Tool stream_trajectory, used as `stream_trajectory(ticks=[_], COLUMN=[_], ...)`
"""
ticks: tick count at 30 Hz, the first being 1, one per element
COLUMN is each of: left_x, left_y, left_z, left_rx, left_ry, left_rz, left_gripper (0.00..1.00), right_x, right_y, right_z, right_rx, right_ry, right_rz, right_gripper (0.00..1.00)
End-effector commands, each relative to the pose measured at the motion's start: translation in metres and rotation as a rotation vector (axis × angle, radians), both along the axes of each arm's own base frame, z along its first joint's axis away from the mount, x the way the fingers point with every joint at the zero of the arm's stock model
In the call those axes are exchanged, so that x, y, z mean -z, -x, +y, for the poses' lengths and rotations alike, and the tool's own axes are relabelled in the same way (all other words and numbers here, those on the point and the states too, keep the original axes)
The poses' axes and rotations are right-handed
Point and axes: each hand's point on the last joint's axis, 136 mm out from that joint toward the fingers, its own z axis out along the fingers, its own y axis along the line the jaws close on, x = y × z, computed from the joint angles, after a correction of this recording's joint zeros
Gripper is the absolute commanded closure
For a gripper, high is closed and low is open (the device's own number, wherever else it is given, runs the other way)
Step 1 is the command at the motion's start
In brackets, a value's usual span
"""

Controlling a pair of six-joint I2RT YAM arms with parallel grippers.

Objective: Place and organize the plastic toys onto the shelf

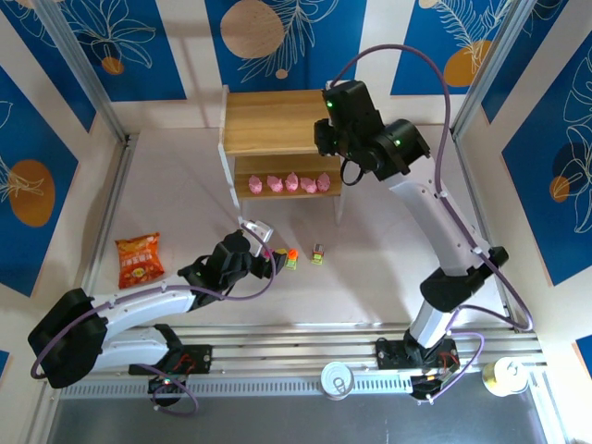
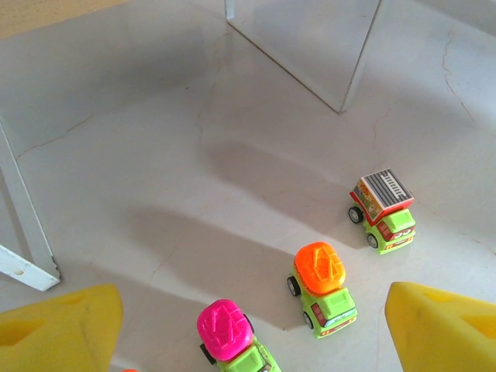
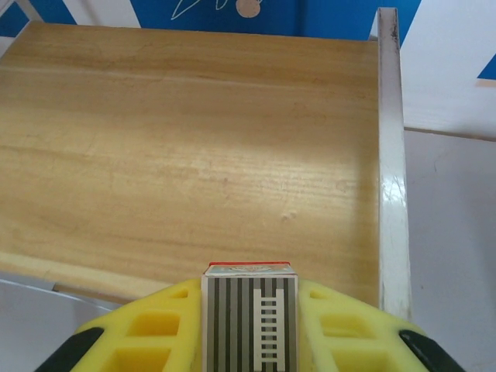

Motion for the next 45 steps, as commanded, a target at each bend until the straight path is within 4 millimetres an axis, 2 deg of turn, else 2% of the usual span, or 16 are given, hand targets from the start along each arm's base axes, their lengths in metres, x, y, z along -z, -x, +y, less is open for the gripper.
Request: stream_trajectory(ticks=[1,15,35,40,45], left_x=[-0.005,-0.005,-0.005,-0.005,-0.005], left_y=[-0.002,-0.002,-0.002,-0.002,-0.003], left_z=[0.000,0.000,-0.001,-0.002,-0.002], left_rx=[-0.004,-0.005,0.000,0.002,0.000], left_ry=[-0.008,-0.009,-0.011,-0.011,-0.011], left_rz=[-0.024,-0.026,-0.025,-0.024,-0.024], left_gripper=[0.12,0.12,0.12,0.12,0.12], right_x=[-0.001,0.015,0.025,0.024,0.022], right_y=[-0.005,-0.032,-0.051,-0.050,-0.050], right_z=[-0.001,-0.016,-0.021,-0.022,-0.023], right_rx=[-0.019,0.049,0.066,0.065,0.067], right_ry=[0.029,0.066,0.037,0.039,0.040], right_rz=[0.010,0.052,0.084,0.082,0.078], right_gripper=[0.80,0.79,0.76,0.68,0.66])
